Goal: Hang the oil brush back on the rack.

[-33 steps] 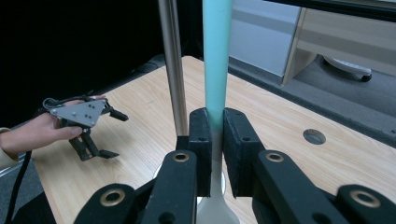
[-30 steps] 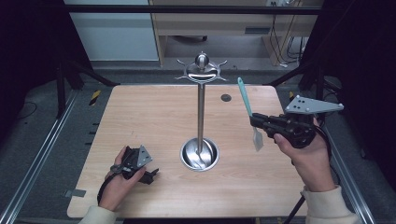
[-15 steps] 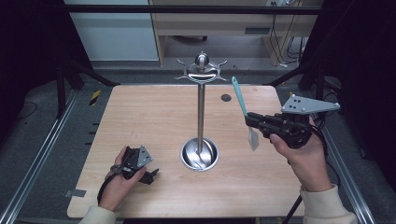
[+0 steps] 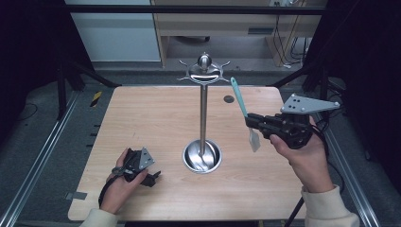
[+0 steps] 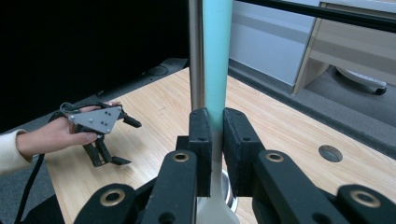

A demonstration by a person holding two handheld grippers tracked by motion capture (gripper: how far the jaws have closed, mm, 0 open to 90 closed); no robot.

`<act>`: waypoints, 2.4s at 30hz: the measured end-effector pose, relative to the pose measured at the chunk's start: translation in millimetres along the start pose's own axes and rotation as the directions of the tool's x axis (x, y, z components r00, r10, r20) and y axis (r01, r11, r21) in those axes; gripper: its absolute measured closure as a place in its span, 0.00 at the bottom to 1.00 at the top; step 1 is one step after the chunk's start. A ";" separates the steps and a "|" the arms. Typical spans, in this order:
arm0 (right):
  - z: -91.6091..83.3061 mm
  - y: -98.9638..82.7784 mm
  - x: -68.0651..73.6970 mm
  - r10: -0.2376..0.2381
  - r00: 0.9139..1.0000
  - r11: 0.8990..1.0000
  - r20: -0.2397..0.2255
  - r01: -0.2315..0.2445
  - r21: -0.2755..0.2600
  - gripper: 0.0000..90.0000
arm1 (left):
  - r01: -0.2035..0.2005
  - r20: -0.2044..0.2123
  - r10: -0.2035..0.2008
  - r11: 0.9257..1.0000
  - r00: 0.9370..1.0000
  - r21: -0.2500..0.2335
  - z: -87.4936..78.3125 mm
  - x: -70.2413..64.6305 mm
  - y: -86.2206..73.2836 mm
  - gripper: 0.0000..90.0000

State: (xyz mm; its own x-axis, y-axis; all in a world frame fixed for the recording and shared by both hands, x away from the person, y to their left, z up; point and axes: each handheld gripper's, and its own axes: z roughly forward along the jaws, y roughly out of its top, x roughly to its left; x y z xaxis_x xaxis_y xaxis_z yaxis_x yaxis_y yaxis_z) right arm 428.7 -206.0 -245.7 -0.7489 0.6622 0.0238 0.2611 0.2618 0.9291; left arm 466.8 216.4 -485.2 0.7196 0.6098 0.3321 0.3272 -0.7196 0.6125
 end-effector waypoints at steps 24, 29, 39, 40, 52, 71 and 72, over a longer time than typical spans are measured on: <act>16.7 -5.6 3.3 0.018 1.000 1.000 0.005 -0.017 -0.026 0.91 | -0.005 0.001 0.005 1.000 1.000 0.003 0.4 -0.5 0.2 0.04; 24.3 -12.1 6.8 0.026 0.999 0.998 0.027 -0.024 -0.064 0.91 | -0.005 0.001 0.005 1.000 1.000 0.003 0.2 -0.6 0.2 0.04; 47.9 -21.7 15.1 0.048 0.996 0.989 0.076 -0.037 -0.142 0.91 | -0.005 0.002 0.005 1.000 1.000 0.002 0.3 -0.7 0.3 0.04; 47.9 -21.7 15.1 0.048 0.996 0.989 0.076 -0.037 -0.142 0.91 | -0.005 0.002 0.005 1.000 1.000 0.002 0.3 -0.7 0.3 0.04; 56.6 -24.2 14.1 0.072 0.996 0.983 0.057 -0.061 -0.175 0.91 | -0.005 0.003 0.005 1.000 1.000 0.002 0.4 -0.8 0.2 0.04; 62.6 -19.5 10.5 0.052 0.997 0.988 0.053 -0.044 -0.149 0.91 | -0.005 0.003 0.005 1.000 1.000 0.001 0.7 -0.6 0.1 0.04; 63.2 -19.1 9.9 0.048 0.997 0.988 0.056 -0.040 -0.146 0.90 | -0.005 0.003 0.005 1.000 1.000 0.003 0.4 -0.5 0.1 0.04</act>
State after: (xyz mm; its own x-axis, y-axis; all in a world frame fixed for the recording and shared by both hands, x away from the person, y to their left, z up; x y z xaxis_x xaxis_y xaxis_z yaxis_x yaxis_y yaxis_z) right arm 454.8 -160.1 -286.6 -0.7005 0.7121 0.0481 0.1989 0.1300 0.9713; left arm 466.8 215.9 -485.6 0.7233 0.6053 0.3324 0.3255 -0.7234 0.6089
